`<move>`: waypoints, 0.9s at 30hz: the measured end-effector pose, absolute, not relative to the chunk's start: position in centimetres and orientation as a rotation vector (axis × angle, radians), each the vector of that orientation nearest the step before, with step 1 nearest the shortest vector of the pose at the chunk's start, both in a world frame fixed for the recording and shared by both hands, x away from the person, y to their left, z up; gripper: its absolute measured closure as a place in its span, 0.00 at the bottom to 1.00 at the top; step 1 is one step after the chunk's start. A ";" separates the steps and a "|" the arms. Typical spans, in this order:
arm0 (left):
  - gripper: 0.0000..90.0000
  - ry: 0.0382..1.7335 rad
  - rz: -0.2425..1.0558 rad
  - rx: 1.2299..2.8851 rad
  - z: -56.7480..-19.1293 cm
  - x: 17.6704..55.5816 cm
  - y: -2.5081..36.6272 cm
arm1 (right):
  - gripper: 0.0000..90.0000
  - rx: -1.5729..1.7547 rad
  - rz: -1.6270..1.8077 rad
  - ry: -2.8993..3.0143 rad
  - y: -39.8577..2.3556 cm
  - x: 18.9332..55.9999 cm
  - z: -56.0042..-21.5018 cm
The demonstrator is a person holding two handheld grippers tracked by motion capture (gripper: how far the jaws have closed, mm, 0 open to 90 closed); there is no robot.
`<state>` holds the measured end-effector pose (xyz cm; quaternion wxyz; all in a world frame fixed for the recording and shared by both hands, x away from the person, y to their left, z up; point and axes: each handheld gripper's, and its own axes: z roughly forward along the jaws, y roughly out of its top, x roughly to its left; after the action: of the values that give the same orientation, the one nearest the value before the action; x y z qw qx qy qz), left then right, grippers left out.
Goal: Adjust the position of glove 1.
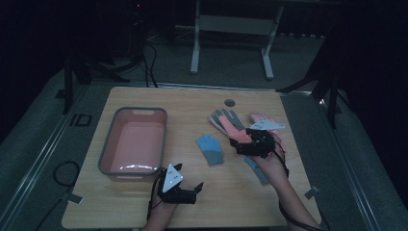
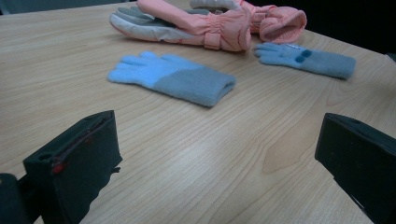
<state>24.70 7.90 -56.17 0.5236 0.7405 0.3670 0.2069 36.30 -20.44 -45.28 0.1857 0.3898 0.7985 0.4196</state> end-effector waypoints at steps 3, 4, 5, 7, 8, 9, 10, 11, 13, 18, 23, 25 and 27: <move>0.00 0.877 0.494 1.773 -56.2 24.7 7.9 | 0.24 1.084 1.172 2.292 -19.5 36.6 -46.0; 0.00 0.877 0.494 1.773 -56.2 24.7 7.9 | 0.24 1.084 1.172 2.292 -19.5 36.6 -46.0; 0.00 0.875 0.493 1.773 -56.2 24.7 7.9 | 0.24 1.078 1.168 2.305 -19.2 36.8 -46.3; 0.00 0.876 0.492 1.773 -56.2 24.7 7.9 | 0.26 1.063 1.152 2.335 -18.5 37.1 -47.0; 0.00 0.875 0.491 1.773 -56.2 24.7 7.9 | 0.28 1.057 1.133 2.346 -18.3 37.3 -47.2; 0.00 0.875 0.490 1.773 -56.2 24.7 7.9 | 0.31 1.056 1.134 2.361 -18.1 37.5 -47.5; 0.00 0.874 0.491 1.773 -56.2 24.7 7.9 | 0.33 1.064 1.144 2.375 -17.9 37.6 -47.8; 0.00 0.874 0.490 1.774 -56.2 24.7 7.9 | 0.33 1.060 1.142 2.384 -17.6 37.8 -48.1; 0.00 0.874 0.489 1.776 -56.2 24.7 7.9 | 0.38 1.060 1.112 2.407 -17.1 38.2 -48.7; 0.00 0.871 0.488 1.775 -56.2 24.7 7.9 | 0.53 1.035 1.055 2.471 -15.9 38.9 -49.9; 0.00 0.866 0.490 1.778 -56.2 24.7 7.9 | 0.65 0.993 1.035 2.523 -14.7 39.7 -51.3; 0.00 0.865 0.488 1.780 -56.2 24.7 7.9 | 0.66 0.971 1.035 2.540 -14.3 40.0 -51.6; 0.00 0.864 0.488 1.782 -56.2 24.7 7.9 | 0.67 0.959 1.012 2.550 -13.8 40.3 -52.0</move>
<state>24.70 7.90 -56.16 0.5235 0.7444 0.3609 0.2039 40.30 -13.81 -51.98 0.1171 0.3277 0.8714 0.3459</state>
